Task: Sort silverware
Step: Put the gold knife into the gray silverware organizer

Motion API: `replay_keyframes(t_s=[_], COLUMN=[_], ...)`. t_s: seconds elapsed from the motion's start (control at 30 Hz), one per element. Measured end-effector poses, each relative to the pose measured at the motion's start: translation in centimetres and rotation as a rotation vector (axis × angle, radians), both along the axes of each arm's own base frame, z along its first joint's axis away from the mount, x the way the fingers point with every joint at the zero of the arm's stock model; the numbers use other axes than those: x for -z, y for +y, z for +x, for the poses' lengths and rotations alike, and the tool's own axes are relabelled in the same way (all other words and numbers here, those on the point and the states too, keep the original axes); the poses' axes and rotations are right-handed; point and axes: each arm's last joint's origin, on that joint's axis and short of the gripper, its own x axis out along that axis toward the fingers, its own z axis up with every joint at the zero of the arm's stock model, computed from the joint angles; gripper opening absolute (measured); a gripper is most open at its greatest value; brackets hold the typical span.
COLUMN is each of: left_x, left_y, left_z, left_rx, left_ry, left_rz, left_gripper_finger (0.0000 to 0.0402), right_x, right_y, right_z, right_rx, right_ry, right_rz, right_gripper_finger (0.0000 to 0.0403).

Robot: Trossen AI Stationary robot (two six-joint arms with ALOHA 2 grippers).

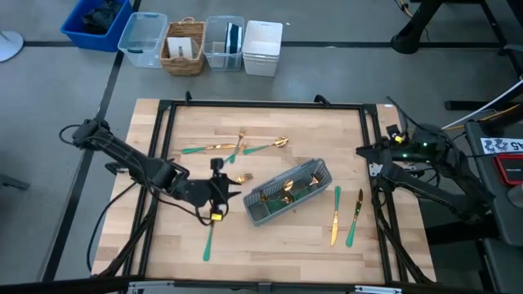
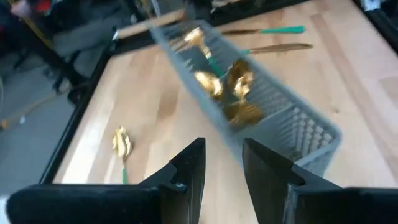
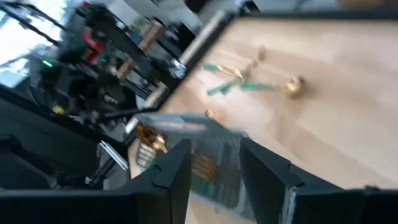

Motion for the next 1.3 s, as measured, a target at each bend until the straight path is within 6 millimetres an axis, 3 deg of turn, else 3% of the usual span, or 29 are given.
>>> replay_keyframes(t_s=[0.3, 0.57, 0.93, 1.3], left_x=[0.5, 0.9, 1.6, 1.6], left_y=[2.9, 4.8, 7.4, 7.8], left_z=[-0.2, -0.1, -0.5, -0.5], left_rx=[-0.145, -0.224, -0.355, -0.389], left_ry=[0.079, 0.133, 0.233, 0.219], left_rz=[-0.025, -0.013, -0.015, -0.040], left_gripper_finger=[0.0100, 0.0100, 0.0100, 0.0100], right_x=[0.2, -1.4, -1.4, -1.9], right_y=[-0.3, -1.1, -1.6, -2.8], right_z=[0.8, 2.6, 3.5, 5.4], right_rx=[-0.035, -0.147, -0.180, -0.220], right_ry=[0.040, -0.080, -0.063, -0.074], right_rz=[0.074, 0.028, -0.016, -0.283], right_gripper_finger=[0.0136, 0.0136, 0.0136, 0.0136])
